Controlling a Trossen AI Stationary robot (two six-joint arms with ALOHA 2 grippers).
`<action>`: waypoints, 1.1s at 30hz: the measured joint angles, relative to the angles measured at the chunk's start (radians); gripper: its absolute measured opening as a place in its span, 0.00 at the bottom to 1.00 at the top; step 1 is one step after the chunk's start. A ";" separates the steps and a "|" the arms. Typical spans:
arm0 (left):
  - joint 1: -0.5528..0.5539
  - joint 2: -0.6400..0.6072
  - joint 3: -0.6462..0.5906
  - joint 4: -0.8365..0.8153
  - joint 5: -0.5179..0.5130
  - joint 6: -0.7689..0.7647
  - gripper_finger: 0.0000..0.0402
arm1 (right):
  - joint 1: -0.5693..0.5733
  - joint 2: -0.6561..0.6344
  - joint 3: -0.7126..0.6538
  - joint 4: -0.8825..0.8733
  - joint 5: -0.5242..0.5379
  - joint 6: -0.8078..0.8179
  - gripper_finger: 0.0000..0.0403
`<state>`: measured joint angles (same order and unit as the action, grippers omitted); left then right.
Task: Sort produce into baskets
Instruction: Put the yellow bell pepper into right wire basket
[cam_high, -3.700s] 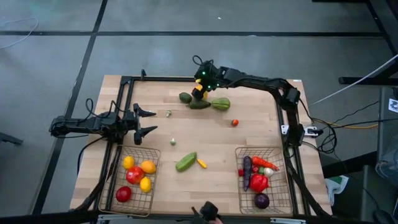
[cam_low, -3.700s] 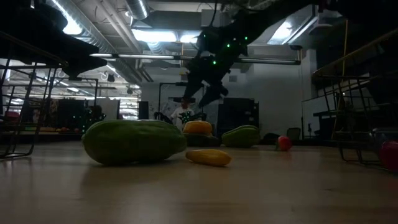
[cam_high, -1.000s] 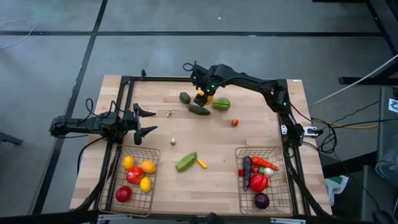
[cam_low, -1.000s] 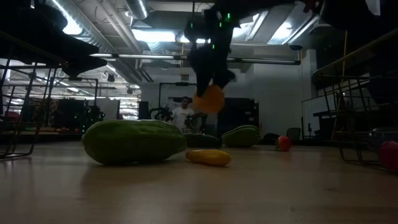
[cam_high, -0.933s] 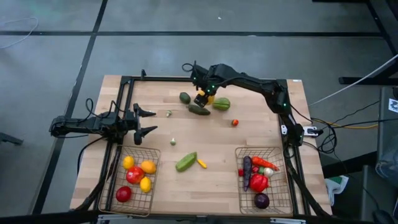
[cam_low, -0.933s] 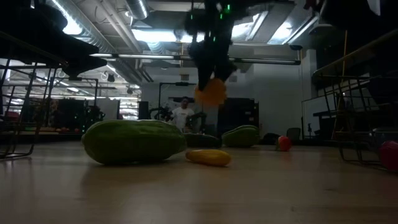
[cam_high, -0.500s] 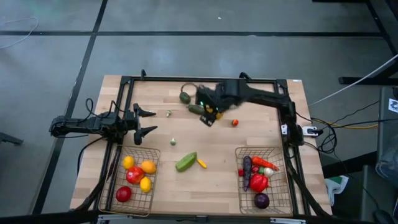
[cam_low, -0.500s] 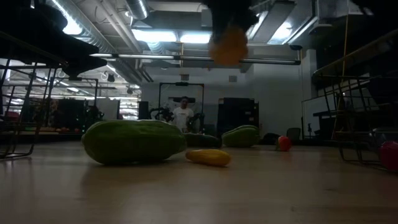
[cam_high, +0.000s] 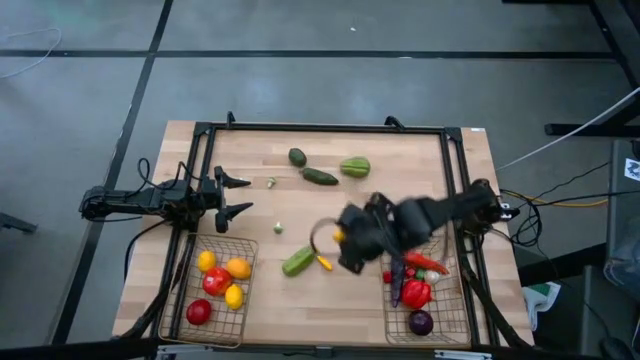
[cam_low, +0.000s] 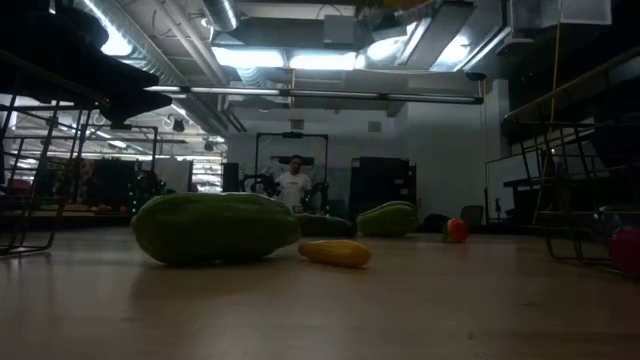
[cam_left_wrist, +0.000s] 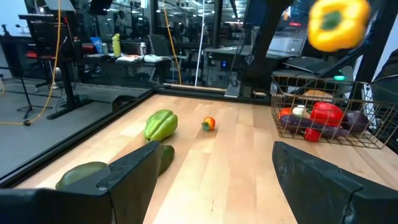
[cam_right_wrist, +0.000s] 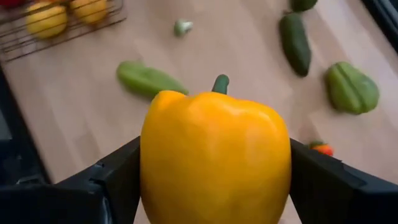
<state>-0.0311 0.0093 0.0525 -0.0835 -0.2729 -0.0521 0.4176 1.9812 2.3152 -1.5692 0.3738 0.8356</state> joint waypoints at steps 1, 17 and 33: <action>0.000 0.000 0.000 0.000 0.000 0.000 0.76 | 0.025 0.000 -0.011 -0.001 0.007 0.026 0.78; 0.000 0.000 0.000 0.000 0.000 0.000 0.76 | 0.357 -0.108 -0.435 -0.003 0.005 0.413 0.78; 0.000 0.000 0.000 0.000 0.000 0.000 0.76 | 0.412 -0.145 -0.791 0.046 0.011 0.574 0.92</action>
<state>-0.0310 0.0091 0.0525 -0.0835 -0.2729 -0.0522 0.8299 1.8359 1.5237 -1.5227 0.3843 1.4098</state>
